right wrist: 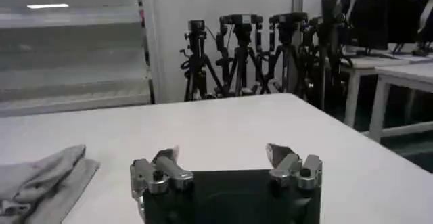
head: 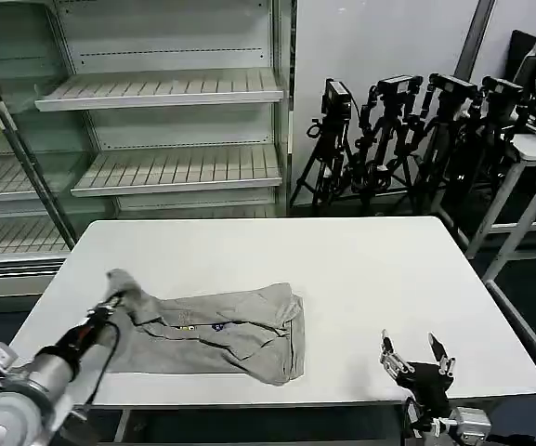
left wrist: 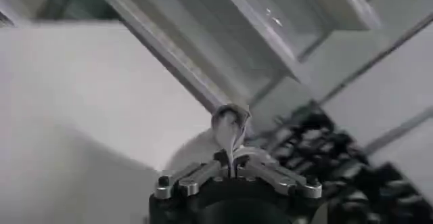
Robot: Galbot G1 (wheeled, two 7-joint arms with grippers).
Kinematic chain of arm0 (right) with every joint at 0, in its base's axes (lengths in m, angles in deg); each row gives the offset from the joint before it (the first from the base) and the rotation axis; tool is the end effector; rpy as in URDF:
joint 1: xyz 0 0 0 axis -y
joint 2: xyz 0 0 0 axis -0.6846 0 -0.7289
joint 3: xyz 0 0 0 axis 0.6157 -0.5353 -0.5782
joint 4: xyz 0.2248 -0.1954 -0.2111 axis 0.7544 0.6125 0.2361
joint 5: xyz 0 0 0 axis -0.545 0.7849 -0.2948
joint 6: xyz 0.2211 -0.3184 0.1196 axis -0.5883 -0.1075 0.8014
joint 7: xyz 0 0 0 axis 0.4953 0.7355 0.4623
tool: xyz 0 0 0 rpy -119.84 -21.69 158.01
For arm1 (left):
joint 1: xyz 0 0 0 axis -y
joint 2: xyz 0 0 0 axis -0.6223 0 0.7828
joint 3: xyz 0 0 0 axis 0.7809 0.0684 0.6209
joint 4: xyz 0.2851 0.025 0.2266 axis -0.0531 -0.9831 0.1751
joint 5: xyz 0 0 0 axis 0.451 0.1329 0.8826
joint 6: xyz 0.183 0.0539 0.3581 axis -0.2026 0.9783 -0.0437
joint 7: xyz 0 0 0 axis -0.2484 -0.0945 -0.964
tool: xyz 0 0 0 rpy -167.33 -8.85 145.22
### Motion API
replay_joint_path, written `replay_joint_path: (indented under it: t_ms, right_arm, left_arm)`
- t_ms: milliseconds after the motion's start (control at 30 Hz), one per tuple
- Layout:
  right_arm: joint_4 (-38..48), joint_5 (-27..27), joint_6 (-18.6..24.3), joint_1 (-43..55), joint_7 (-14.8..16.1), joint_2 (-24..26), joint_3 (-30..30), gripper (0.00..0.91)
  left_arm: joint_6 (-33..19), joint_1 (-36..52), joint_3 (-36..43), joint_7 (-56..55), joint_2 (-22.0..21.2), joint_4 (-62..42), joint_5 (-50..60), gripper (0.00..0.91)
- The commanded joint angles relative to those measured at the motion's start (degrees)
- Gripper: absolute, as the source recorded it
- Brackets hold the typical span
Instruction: Fold and organize the clothes.
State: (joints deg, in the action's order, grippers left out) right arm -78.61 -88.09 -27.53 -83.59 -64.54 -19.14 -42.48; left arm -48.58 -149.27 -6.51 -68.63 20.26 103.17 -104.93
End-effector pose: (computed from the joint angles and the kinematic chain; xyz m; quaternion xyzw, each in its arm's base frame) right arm 0.1869 -0.0257 -0.2470 -0.0453 -0.9920 -0.0252 0.1149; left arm 0.2631 0.1299 -0.1741 -0.0429 -0.8912 0.4192 0.1681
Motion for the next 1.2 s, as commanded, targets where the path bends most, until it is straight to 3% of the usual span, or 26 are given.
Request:
replay_joint_path:
  t_ms: [33,333,767,800,833,867,1200]
  right_arm:
    - [0.65,1.09,0.18,-0.55,0.05,-0.75,-0.82,0.907]
    - [1.76,1.48,0.35,-0.33,0.07,-1.31,-0.89,0.907]
    - [2.44,1.25,0.01,0.68,-0.04,-1.66,-0.9,0.907]
    - [2.5,1.27,0.0,0.75,-0.03,-1.7,-0.97,0.907]
    - [2.63,1.32,-0.03,0.94,-0.04,-1.77,-1.15,0.907]
    - [2.72,1.37,-0.05,1.01,-0.04,-1.8,-1.22,0.907]
    - [2.73,1.6,-0.31,1.33,-0.12,-1.85,-1.77,0.907]
  left_arm:
    - [-0.12,5.3,14.12,-0.55,-9.07,2.22,-6.64,0.06]
    - [-1.51,12.06,25.1,-0.72,-13.3,-7.89,2.36,0.06]
    - [-2.35,13.58,32.17,-1.94,-13.42,-14.49,13.62,0.071]
    - [-2.14,13.66,32.2,-1.93,-13.4,-14.65,13.77,0.161]
    - [-1.65,13.92,32.2,-1.71,-13.33,-14.66,14.36,0.816]
    - [-1.4,13.91,32.18,-1.6,-13.27,-14.53,14.67,0.907]
    - [0.6,10.49,31.43,2.6,-11.47,-1.59,16.53,0.907]
